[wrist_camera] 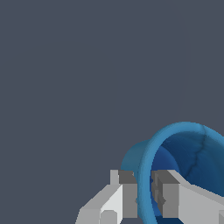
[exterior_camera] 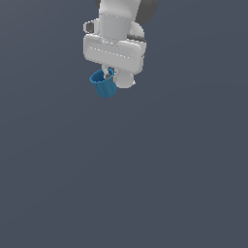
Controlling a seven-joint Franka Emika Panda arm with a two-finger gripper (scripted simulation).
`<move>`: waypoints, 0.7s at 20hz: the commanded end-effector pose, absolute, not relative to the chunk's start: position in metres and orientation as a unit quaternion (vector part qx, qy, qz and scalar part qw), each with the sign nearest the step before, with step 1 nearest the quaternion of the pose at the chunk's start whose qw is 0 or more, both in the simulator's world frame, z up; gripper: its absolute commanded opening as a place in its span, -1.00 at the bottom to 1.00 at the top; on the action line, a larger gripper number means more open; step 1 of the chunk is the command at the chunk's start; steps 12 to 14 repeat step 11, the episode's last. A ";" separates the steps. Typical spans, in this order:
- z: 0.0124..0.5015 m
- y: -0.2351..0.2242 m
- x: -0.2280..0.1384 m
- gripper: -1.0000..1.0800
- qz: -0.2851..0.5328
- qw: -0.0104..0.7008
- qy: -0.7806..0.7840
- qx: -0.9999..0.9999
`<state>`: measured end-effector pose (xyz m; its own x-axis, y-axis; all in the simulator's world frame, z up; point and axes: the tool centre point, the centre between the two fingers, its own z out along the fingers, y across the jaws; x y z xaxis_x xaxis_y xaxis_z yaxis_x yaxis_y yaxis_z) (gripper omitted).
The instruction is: Pick up the object and move it to a goal position.
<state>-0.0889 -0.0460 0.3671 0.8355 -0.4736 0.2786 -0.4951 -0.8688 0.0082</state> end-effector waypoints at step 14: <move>0.406 -0.044 -0.106 -1.00 0.136 0.040 -0.252 0.957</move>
